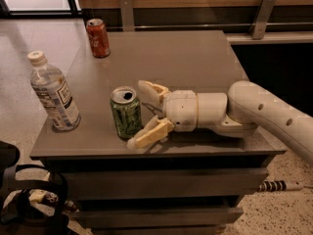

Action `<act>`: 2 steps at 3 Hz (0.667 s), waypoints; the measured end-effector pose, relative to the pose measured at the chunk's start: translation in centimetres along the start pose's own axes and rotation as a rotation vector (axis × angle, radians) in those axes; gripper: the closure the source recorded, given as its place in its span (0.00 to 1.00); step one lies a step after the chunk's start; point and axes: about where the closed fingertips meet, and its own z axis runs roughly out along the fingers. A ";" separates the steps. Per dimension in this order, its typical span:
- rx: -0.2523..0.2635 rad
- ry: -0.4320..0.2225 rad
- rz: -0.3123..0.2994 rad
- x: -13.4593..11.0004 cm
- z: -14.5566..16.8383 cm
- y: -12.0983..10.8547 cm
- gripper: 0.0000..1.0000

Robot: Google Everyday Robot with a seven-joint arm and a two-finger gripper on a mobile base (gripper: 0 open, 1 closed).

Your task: Move green can near coke can

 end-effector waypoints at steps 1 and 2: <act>-0.004 0.000 -0.001 -0.1 0.2 0.1 0.30; -0.008 -0.001 -0.002 -0.2 0.4 0.2 0.54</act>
Offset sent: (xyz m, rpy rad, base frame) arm -0.0008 0.0020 0.0006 -0.0001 -0.0008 0.0041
